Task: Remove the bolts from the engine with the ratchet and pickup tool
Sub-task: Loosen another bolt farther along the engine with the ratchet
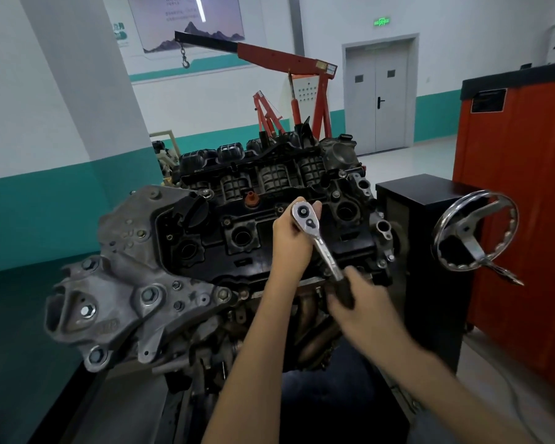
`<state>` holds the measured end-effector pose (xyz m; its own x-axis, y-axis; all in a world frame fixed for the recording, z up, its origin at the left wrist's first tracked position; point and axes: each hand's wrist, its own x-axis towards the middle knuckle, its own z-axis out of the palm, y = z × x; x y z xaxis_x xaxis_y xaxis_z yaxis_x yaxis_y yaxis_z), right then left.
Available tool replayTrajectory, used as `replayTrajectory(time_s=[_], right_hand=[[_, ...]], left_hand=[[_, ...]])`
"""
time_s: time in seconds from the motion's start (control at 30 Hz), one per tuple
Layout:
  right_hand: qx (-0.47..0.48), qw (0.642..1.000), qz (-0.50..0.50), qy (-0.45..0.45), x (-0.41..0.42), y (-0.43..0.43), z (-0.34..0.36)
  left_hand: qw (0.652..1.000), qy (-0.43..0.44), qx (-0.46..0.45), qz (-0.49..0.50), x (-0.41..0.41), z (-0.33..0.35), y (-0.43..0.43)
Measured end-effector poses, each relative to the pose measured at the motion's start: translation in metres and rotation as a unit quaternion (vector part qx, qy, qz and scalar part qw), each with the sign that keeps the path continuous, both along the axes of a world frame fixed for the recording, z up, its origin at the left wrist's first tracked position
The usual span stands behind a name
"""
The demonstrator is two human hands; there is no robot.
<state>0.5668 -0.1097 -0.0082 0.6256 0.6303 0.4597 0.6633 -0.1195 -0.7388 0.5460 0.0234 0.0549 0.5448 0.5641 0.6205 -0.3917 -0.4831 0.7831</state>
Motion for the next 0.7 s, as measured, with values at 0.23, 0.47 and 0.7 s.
replayTrajectory(time_s=[0.23,0.47,0.7], right_hand=[[-0.009,0.999,0.049,0.018,-0.014,0.016,0.003],[-0.275,0.881,0.016,-0.385,0.105,-0.028,0.107],[-0.13,0.965,-0.022,-0.227,0.054,-0.018,0.041]], left_hand=[[0.999,0.038,0.019,0.006,-0.009,0.003,0.011],[0.995,0.067,0.076,0.01,-0.007,0.007,0.008],[0.999,-0.016,-0.025,0.033,-0.006,-0.004,0.001]])
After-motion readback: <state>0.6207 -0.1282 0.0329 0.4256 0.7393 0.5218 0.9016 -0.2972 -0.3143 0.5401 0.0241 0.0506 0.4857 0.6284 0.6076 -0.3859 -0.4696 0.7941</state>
